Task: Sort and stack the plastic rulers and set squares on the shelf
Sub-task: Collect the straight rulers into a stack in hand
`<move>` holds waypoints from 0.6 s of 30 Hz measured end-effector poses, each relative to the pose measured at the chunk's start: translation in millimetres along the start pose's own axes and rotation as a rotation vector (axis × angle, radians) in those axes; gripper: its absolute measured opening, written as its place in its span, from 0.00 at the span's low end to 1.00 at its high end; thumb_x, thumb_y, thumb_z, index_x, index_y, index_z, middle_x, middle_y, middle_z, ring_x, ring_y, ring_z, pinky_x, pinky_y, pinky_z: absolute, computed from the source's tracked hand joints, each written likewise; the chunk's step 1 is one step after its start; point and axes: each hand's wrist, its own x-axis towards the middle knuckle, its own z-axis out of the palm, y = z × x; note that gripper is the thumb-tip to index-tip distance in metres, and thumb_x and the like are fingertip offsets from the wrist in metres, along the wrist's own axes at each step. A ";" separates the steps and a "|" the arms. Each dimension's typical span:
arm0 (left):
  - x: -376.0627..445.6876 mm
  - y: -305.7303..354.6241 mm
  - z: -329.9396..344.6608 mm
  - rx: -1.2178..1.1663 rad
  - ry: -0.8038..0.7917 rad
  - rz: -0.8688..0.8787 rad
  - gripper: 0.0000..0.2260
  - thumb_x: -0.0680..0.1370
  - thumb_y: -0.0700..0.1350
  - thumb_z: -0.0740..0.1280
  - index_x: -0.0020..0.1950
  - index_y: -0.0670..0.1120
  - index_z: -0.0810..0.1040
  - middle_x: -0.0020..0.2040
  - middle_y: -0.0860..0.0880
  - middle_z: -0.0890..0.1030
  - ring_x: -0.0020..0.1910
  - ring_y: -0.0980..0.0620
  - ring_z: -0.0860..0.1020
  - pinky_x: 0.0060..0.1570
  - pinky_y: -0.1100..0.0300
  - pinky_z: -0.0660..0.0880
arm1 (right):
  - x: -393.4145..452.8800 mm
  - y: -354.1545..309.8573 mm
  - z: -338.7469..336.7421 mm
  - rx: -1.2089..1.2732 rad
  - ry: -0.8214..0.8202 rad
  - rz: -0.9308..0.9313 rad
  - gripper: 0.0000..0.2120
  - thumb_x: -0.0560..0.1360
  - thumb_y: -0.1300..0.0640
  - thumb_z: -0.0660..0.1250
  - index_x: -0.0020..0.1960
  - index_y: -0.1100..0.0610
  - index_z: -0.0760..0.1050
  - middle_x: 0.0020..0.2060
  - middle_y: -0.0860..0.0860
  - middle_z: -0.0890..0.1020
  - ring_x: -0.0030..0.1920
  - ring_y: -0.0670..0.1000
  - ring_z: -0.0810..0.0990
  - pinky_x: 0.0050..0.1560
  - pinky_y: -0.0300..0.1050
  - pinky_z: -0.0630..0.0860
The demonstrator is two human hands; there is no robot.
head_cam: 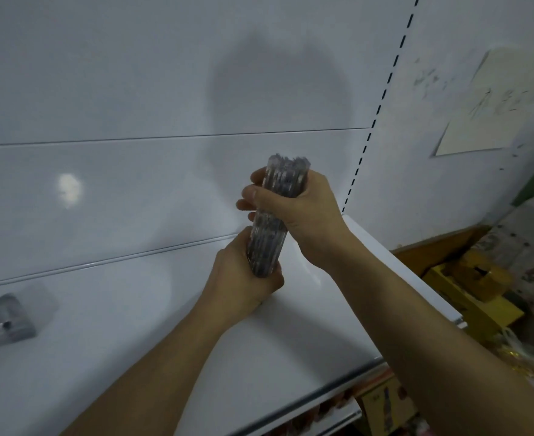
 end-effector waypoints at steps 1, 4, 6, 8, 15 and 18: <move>-0.1 0.6 -1.7 0.018 -0.017 0.017 0.18 0.67 0.42 0.77 0.47 0.54 0.70 0.38 0.54 0.80 0.35 0.56 0.80 0.27 0.70 0.74 | 0.7 1.4 0.0 0.041 0.059 0.028 0.09 0.73 0.63 0.75 0.51 0.62 0.79 0.43 0.57 0.86 0.44 0.57 0.87 0.50 0.56 0.84; -4.6 3.2 -7.9 0.059 -0.070 0.113 0.22 0.70 0.43 0.74 0.56 0.55 0.65 0.44 0.56 0.78 0.38 0.57 0.79 0.32 0.62 0.77 | 4.5 12.0 -2.4 0.173 0.240 0.164 0.07 0.73 0.65 0.74 0.49 0.60 0.78 0.40 0.56 0.84 0.41 0.56 0.87 0.49 0.60 0.84; -6.8 2.0 -9.0 0.198 -0.079 0.216 0.19 0.73 0.47 0.71 0.58 0.55 0.65 0.49 0.56 0.75 0.41 0.56 0.77 0.37 0.56 0.76 | 7.7 19.7 -6.3 0.267 0.319 0.235 0.07 0.73 0.67 0.73 0.48 0.60 0.78 0.38 0.56 0.83 0.40 0.56 0.86 0.49 0.62 0.84; -6.1 -2.1 -8.7 0.351 -0.070 0.297 0.16 0.76 0.52 0.67 0.60 0.53 0.67 0.53 0.55 0.70 0.46 0.54 0.74 0.42 0.54 0.75 | 9.3 27.8 -11.9 0.306 0.365 0.267 0.08 0.73 0.67 0.73 0.51 0.62 0.77 0.37 0.55 0.83 0.39 0.55 0.85 0.49 0.61 0.84; -0.2 -9.2 -19.4 0.440 -0.218 0.408 0.18 0.81 0.52 0.63 0.68 0.49 0.64 0.61 0.51 0.70 0.59 0.50 0.72 0.56 0.50 0.73 | 2.1 53.7 -52.5 0.184 0.201 0.232 0.31 0.70 0.62 0.79 0.68 0.57 0.68 0.58 0.60 0.79 0.54 0.62 0.84 0.49 0.56 0.84; 2.3 -12.3 -32.5 0.524 -0.297 0.398 0.15 0.82 0.52 0.61 0.67 0.51 0.65 0.59 0.53 0.69 0.59 0.50 0.71 0.56 0.49 0.72 | -1.9 56.9 -92.5 0.026 -0.144 0.233 0.32 0.68 0.61 0.77 0.70 0.53 0.71 0.56 0.57 0.79 0.55 0.60 0.83 0.51 0.59 0.83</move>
